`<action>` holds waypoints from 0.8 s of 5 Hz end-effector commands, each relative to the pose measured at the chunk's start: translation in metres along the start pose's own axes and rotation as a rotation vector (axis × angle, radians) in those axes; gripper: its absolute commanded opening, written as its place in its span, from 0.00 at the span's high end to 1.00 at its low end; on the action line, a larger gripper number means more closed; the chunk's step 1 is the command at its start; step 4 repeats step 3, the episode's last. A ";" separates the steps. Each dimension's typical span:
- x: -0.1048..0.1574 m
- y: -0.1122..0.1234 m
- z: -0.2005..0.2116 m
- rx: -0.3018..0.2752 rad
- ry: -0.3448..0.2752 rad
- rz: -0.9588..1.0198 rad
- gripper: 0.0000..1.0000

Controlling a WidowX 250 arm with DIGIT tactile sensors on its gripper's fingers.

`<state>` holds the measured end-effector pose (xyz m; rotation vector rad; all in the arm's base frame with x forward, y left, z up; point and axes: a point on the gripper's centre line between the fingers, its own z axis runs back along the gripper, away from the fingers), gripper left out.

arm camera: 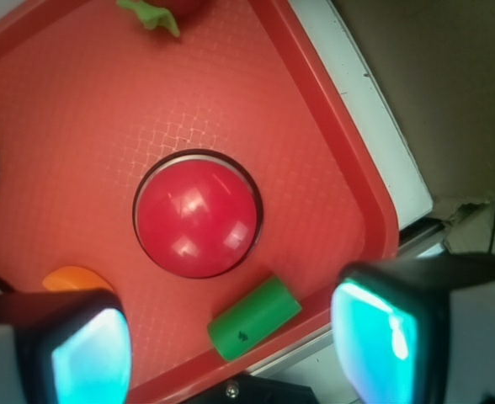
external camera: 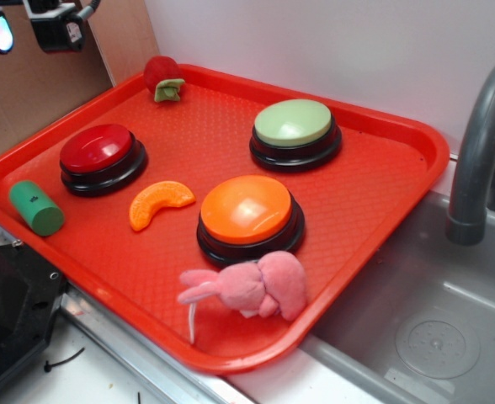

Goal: Push the red button.

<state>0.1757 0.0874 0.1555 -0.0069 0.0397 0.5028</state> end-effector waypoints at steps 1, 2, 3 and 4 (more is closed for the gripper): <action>0.000 0.008 0.027 -0.001 -0.097 0.014 0.00; -0.003 0.010 0.032 -0.001 -0.118 0.021 0.00; -0.008 0.014 0.036 -0.062 -0.129 -0.028 0.00; -0.008 0.014 0.036 -0.062 -0.129 -0.028 0.00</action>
